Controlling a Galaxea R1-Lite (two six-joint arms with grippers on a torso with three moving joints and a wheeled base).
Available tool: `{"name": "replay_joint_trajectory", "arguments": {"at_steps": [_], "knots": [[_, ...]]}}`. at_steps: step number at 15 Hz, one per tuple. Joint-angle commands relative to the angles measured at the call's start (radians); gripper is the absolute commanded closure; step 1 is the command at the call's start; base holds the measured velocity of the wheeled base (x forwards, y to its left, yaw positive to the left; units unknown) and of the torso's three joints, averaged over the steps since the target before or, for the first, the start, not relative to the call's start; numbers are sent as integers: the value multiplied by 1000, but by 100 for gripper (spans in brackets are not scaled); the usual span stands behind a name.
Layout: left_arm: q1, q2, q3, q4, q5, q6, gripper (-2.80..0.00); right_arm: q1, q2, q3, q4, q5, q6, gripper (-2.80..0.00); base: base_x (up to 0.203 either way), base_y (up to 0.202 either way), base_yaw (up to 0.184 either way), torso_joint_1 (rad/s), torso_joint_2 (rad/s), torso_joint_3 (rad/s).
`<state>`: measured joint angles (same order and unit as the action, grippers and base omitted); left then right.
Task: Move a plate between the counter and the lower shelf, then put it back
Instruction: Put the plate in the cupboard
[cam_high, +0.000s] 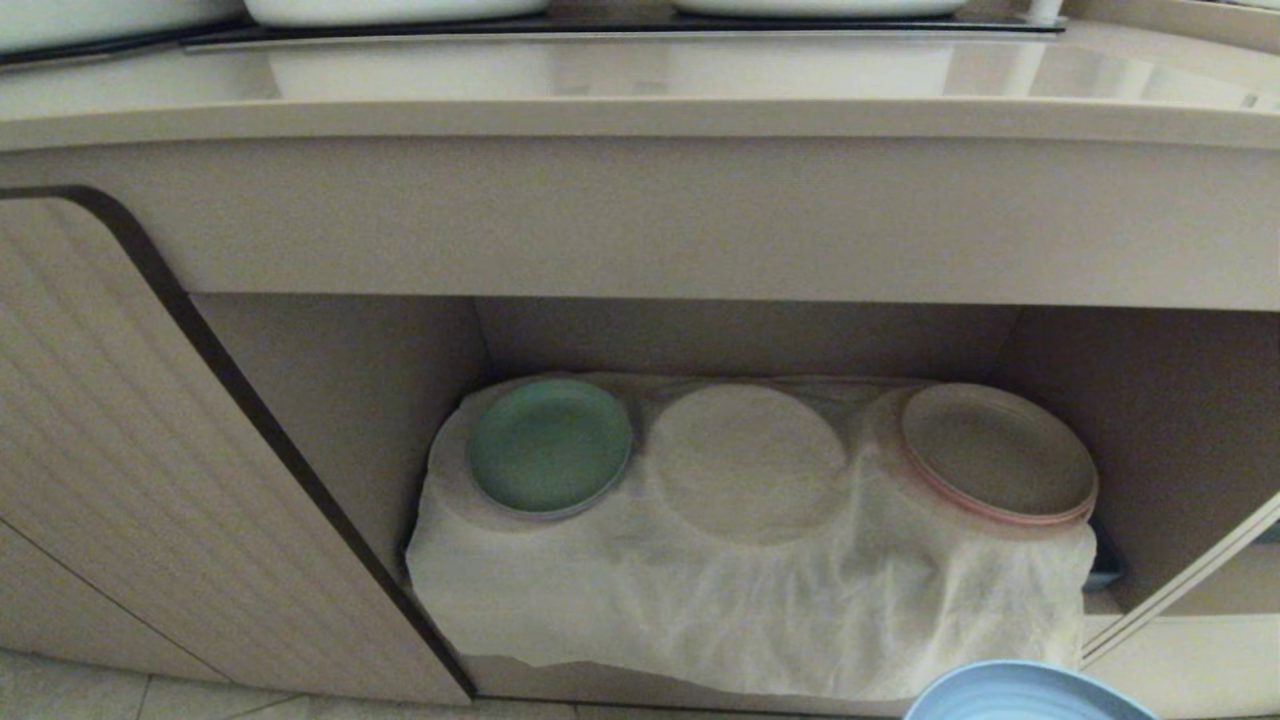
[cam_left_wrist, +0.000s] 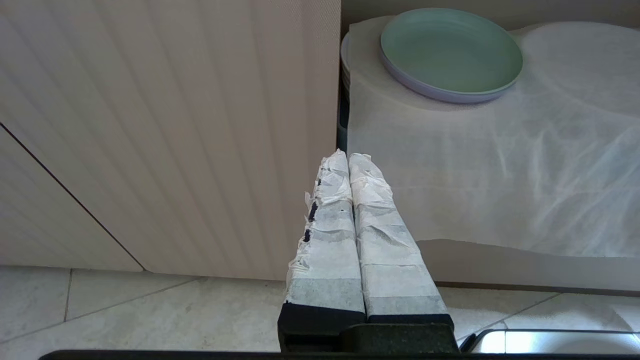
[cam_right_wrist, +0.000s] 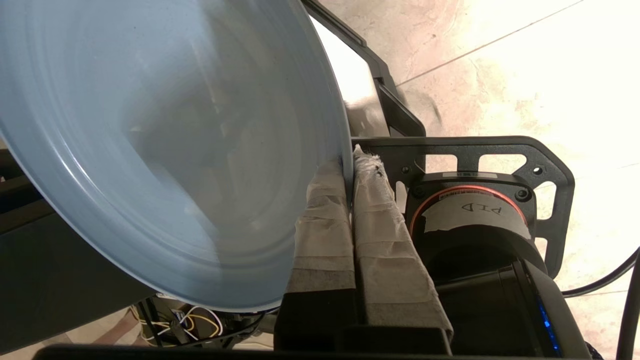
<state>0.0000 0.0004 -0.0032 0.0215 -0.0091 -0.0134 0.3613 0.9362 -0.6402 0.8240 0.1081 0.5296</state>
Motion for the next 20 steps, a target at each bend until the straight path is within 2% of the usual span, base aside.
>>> {"name": "replay_joint_trajectory", "arguments": {"at_steps": [1, 9, 20], "knots": [[0, 0, 0, 0, 1, -2, 0, 1, 3, 4, 3, 1, 3, 0, 0, 0, 0, 0, 0, 0], [0, 0, 0, 0, 0, -1, 0, 2, 3, 16, -11, 2, 7, 0, 0, 0, 0, 0, 0, 0], [0, 0, 0, 0, 0, -1, 0, -1, 205, 41, -250, 5, 8, 0, 0, 0, 0, 0, 0, 0]]}}
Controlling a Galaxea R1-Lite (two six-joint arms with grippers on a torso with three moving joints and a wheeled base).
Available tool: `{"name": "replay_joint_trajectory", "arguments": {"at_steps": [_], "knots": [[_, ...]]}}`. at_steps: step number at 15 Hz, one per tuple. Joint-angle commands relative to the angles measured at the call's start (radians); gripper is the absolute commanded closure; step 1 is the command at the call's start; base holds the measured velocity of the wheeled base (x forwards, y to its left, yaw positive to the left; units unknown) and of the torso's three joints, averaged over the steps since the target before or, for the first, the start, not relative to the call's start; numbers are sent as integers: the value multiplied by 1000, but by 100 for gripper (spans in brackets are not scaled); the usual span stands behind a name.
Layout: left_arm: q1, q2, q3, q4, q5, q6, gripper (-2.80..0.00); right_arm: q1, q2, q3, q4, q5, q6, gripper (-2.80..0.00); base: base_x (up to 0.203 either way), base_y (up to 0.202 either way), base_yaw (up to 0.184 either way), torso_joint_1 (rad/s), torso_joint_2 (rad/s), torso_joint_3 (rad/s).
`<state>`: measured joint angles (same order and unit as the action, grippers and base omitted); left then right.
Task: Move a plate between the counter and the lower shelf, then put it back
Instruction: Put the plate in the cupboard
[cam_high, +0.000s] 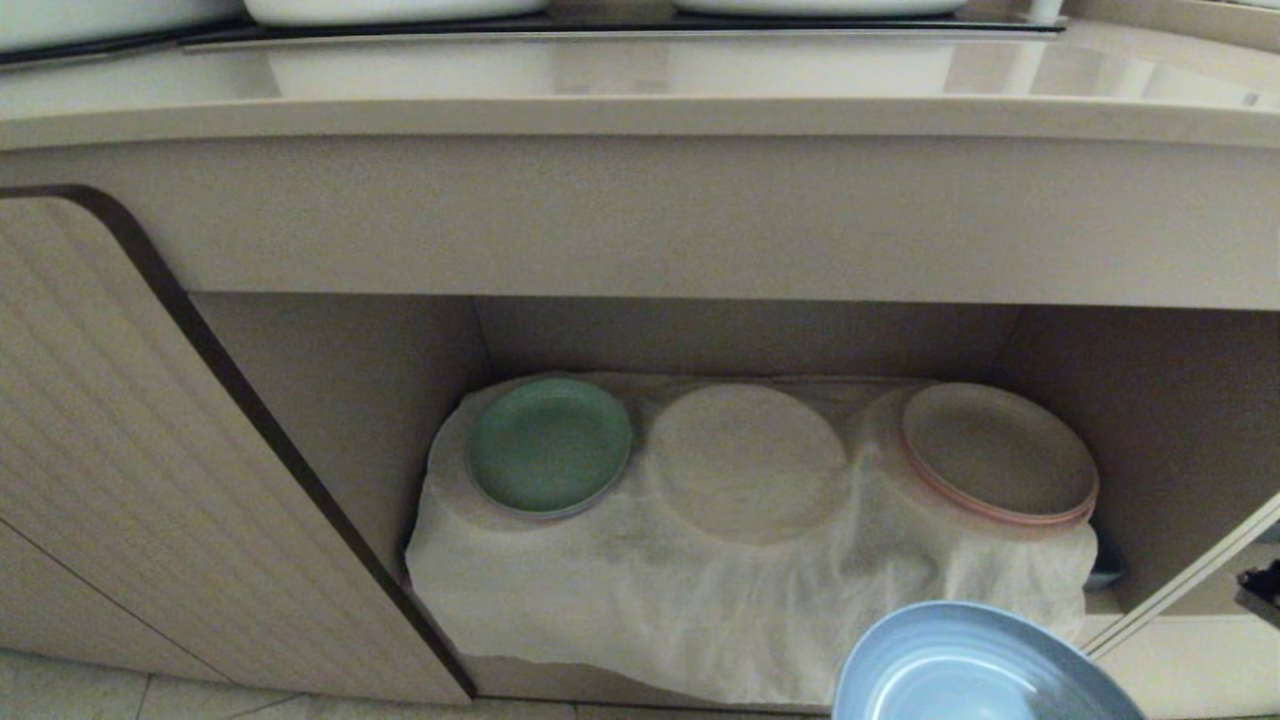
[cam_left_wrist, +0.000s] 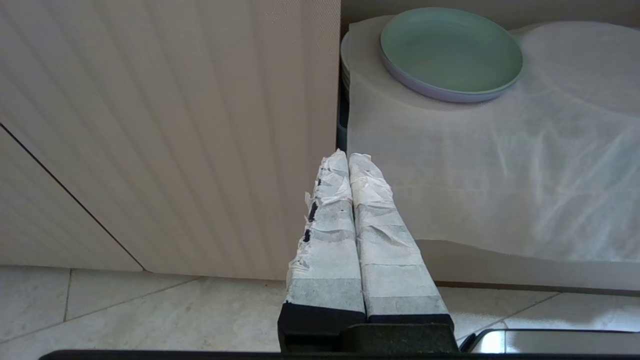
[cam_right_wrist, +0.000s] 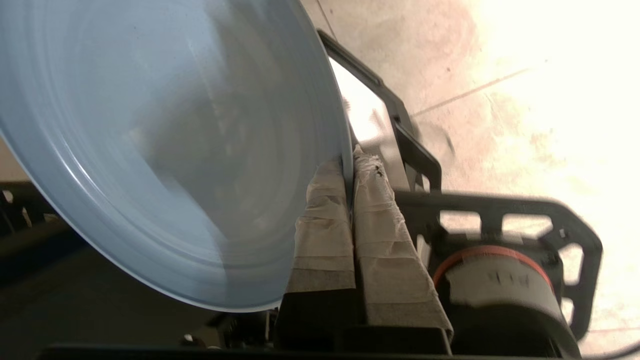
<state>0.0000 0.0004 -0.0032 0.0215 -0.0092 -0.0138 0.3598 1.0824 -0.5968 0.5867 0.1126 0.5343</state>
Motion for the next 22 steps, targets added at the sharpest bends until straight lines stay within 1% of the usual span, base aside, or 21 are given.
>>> {"name": "replay_joint_trajectory", "arguments": {"at_steps": [1, 7, 9, 13, 18, 22], "knots": [[0, 0, 0, 0, 0, 0, 0, 1, 80, -4, -36, 1, 3, 0, 0, 0, 0, 0, 0, 0], [0, 0, 0, 0, 0, 0, 0, 2, 227, -5, -173, 8, 4, 0, 0, 0, 0, 0, 0, 0], [0, 0, 0, 0, 0, 0, 0, 1, 264, -15, -224, 64, 5, 0, 0, 0, 0, 0, 0, 0], [0, 0, 0, 0, 0, 0, 0, 0, 353, -41, -294, 67, 6, 0, 0, 0, 0, 0, 0, 0], [0, 0, 0, 0, 0, 0, 0, 0, 475, -164, -321, 66, 58, 0, 0, 0, 0, 0, 0, 0], [0, 0, 0, 0, 0, 0, 0, -1, 547, -220, -327, 62, 64, 0, 0, 0, 0, 0, 0, 0]]}}
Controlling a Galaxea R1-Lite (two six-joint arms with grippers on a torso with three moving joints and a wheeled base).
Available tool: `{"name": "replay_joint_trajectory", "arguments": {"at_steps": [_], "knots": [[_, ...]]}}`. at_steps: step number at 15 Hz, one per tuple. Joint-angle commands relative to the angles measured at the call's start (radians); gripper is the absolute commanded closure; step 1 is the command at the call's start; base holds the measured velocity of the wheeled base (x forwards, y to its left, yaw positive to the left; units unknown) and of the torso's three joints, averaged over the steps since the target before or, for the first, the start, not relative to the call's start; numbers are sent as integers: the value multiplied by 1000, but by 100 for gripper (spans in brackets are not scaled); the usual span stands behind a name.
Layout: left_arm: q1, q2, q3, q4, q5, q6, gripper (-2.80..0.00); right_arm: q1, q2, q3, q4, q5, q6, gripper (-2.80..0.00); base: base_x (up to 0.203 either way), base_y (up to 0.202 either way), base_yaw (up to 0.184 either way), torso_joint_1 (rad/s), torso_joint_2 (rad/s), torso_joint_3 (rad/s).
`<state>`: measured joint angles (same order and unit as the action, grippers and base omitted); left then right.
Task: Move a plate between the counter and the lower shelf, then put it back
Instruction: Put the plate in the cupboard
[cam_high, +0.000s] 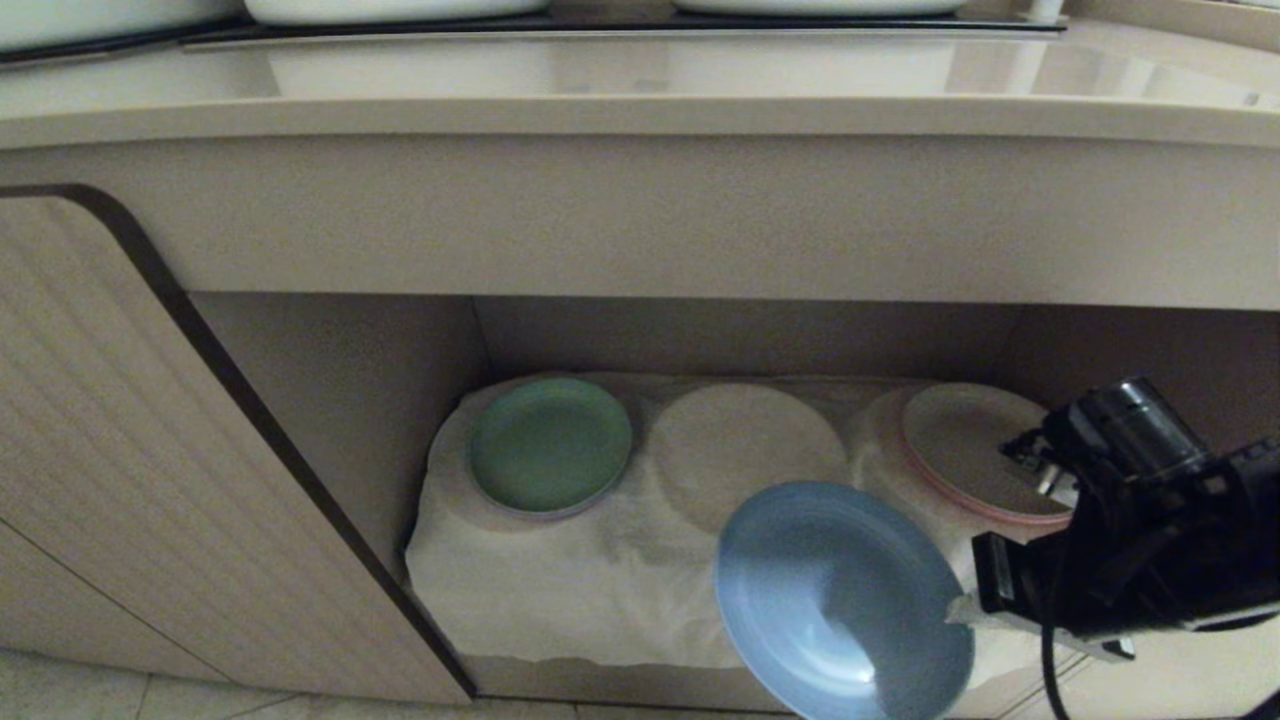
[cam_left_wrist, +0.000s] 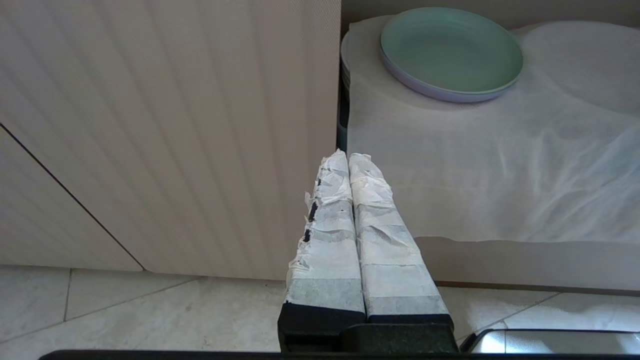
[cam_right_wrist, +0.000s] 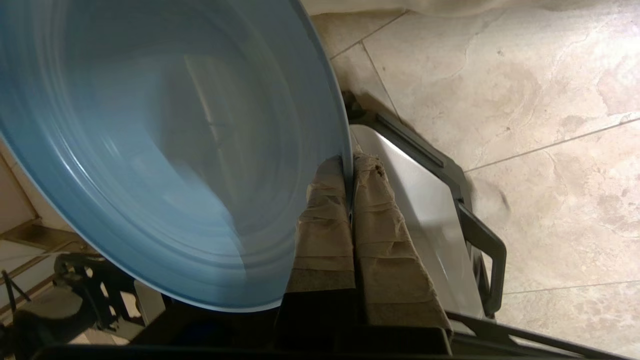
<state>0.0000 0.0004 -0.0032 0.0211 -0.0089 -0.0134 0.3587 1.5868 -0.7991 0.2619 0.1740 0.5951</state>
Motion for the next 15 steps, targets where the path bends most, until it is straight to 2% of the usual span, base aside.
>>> {"name": "replay_joint_trajectory", "arguments": {"at_steps": [1, 10, 15], "knots": [[0, 0, 0, 0, 0, -2, 0, 0, 55, -26, -26, 1, 8, 0, 0, 0, 0, 0, 0, 0], [0, 0, 0, 0, 0, -2, 0, -2, 182, -140, -67, -3, 64, 0, 0, 0, 0, 0, 0, 0], [0, 0, 0, 0, 0, 0, 0, -4, 252, -197, -67, -43, 91, 0, 0, 0, 0, 0, 0, 0]]}}
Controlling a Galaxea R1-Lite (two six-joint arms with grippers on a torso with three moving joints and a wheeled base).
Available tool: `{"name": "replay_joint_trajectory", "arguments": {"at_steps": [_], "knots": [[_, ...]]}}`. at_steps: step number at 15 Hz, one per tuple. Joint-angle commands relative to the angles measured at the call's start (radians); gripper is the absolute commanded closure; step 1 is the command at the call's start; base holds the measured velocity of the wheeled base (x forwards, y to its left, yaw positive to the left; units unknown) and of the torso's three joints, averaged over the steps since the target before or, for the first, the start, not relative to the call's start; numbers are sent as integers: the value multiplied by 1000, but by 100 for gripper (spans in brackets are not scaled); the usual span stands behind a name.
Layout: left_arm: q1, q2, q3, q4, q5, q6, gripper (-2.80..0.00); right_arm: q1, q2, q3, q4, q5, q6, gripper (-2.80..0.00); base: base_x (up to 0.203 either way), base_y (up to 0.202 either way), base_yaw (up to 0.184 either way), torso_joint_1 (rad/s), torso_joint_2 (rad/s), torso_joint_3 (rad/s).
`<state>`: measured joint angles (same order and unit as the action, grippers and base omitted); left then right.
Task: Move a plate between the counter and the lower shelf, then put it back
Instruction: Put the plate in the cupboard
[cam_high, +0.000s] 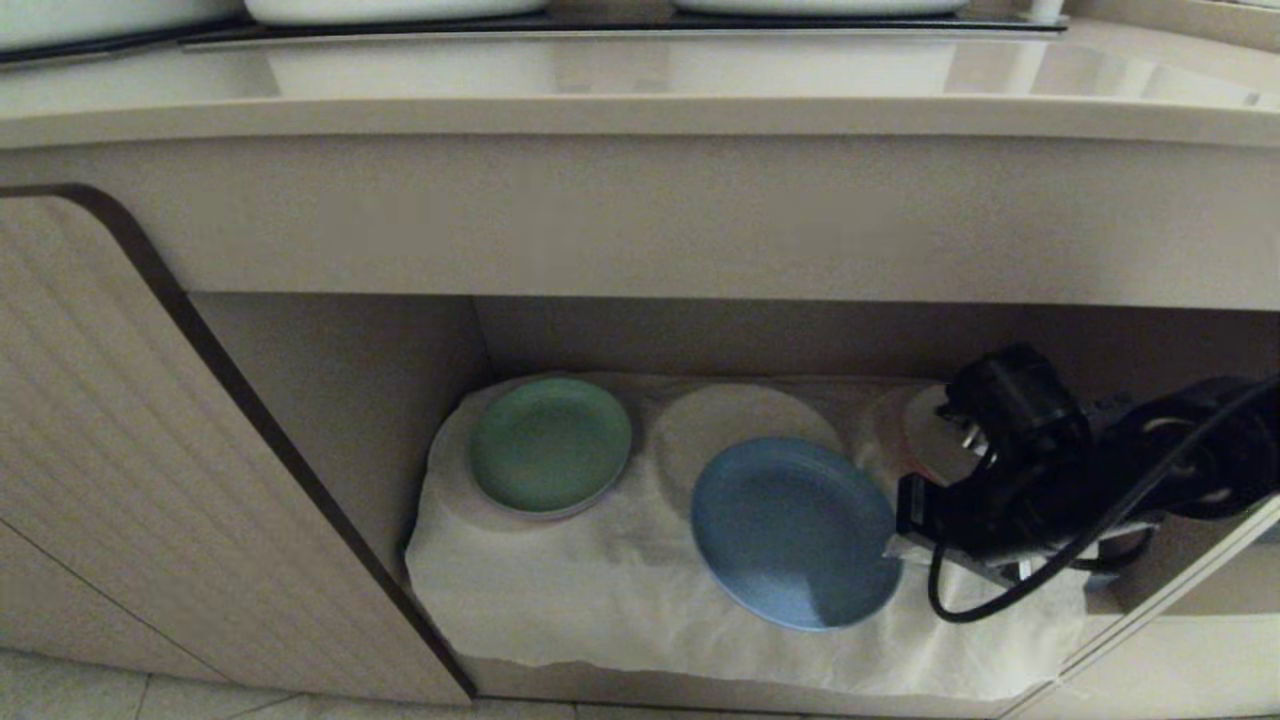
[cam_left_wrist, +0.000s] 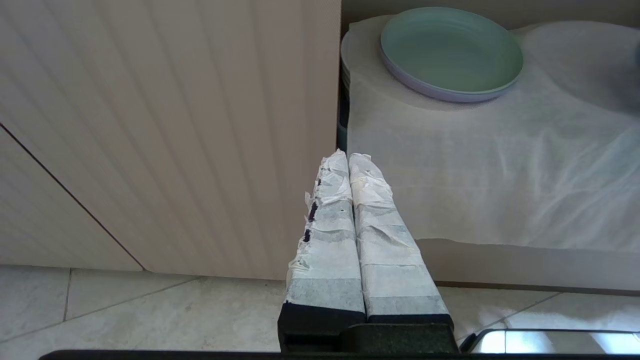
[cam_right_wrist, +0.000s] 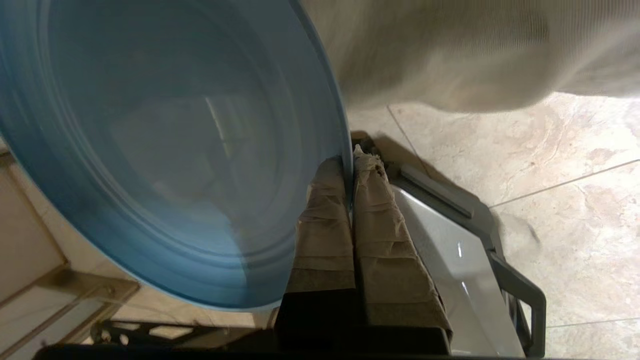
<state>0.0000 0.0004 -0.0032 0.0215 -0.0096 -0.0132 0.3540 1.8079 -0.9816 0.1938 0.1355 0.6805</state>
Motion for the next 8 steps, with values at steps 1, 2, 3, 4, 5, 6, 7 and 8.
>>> {"name": "replay_joint_trajectory", "arguments": {"at_steps": [1, 2, 3, 4, 5, 6, 7, 8], "knots": [[0, 0, 0, 0, 0, -1, 0, 0, 44, -31, 0, -13, 20, 0, 0, 0, 0, 0, 0, 0], [0, 0, 0, 0, 0, -1, 0, 0, 62, -56, 0, -22, 35, 0, 0, 0, 0, 0, 0, 0], [0, 0, 0, 0, 0, -2, 0, 1, 77, -74, 1, -30, 48, 0, 0, 0, 0, 0, 0, 0], [0, 0, 0, 0, 0, -1, 0, 0, 91, -87, 1, -31, 51, 0, 0, 0, 0, 0, 0, 0], [0, 0, 0, 0, 0, -1, 0, 0, 105, -99, 1, -32, 52, 0, 0, 0, 0, 0, 0, 0], [0, 0, 0, 0, 0, -1, 0, 0, 115, -109, 1, -33, 59, 0, 0, 0, 0, 0, 0, 0], [0, 0, 0, 0, 0, -1, 0, 0, 127, -129, 1, -33, 76, 0, 0, 0, 0, 0, 0, 0], [0, 0, 0, 0, 0, -2, 0, 0, 139, -147, 1, -33, 95, 0, 0, 0, 0, 0, 0, 0]]}}
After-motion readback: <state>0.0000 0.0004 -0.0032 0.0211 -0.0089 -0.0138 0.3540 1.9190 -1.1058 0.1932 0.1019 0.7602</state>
